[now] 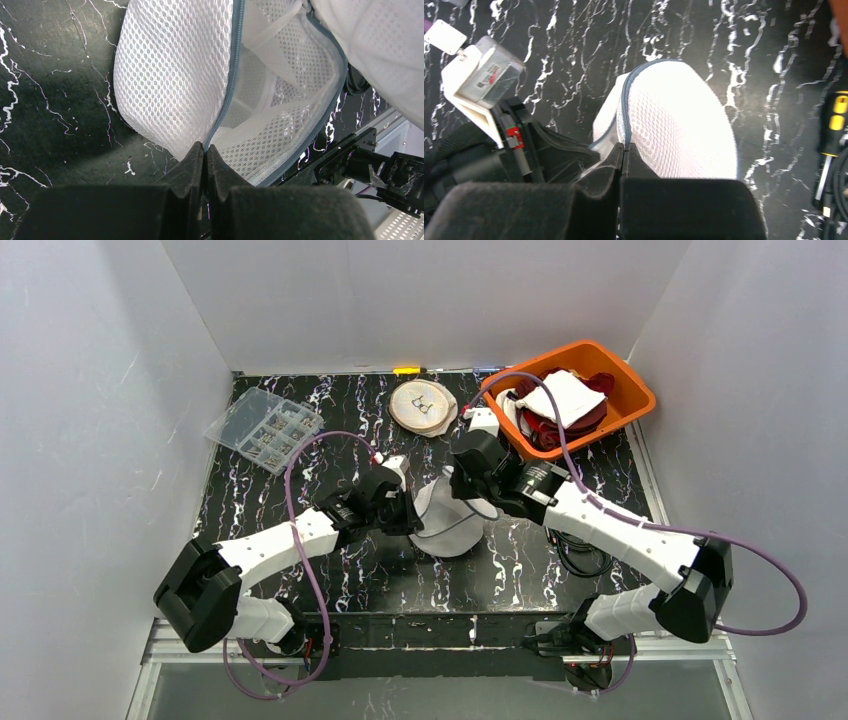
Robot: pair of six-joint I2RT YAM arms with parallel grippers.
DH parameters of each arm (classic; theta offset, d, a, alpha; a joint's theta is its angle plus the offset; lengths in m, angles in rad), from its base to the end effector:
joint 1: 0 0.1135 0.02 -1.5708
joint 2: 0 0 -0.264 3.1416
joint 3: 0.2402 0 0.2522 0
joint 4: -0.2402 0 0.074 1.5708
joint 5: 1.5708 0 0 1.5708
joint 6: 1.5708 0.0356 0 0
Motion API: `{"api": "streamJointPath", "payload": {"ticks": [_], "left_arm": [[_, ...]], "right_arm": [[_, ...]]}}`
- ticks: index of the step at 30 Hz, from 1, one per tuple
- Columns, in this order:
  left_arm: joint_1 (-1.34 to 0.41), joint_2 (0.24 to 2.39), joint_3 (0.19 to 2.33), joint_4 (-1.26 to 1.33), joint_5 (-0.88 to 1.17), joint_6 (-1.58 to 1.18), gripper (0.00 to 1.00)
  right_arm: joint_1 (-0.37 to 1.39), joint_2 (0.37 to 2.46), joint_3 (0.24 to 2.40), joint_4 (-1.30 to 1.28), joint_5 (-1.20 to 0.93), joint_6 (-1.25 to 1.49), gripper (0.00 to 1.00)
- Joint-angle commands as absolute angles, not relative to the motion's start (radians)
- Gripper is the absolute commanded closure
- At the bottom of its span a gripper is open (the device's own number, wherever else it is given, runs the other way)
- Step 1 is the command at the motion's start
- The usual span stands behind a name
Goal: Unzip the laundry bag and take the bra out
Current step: Close the laundry bag at the center of the board.
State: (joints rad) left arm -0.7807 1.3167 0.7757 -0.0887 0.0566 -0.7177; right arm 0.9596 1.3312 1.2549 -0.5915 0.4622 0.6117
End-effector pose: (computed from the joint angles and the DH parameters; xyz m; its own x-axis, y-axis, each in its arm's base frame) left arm 0.1997 -0.2006 0.2298 -0.7986 -0.1331 -0.5869 0.2787 0.7826 -0.5566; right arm 0.1790 0.2278 0.3456 -0.5965 0.0444 -0.8014 -0.2315 0.9465 0.2248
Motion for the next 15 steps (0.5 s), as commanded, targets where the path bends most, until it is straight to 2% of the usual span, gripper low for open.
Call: {"api": "streamJointPath", "payload": {"ticks": [1, 13, 15], "left_arm": [[-0.779, 1.305, 0.742, -0.065, 0.067, -0.719, 1.0], [-0.778, 1.299, 0.739, -0.118, 0.014, -0.725, 1.0], [-0.778, 1.293, 0.734, -0.137, -0.018, -0.729, 1.0]], "right_arm": [[0.966, 1.368, 1.234, -0.459, 0.343, 0.677, 0.99], [0.994, 1.447, 1.108, -0.332, 0.213, 0.728, 0.99], [0.996, 1.444, 1.087, -0.299, 0.19, 0.728, 0.94]]}}
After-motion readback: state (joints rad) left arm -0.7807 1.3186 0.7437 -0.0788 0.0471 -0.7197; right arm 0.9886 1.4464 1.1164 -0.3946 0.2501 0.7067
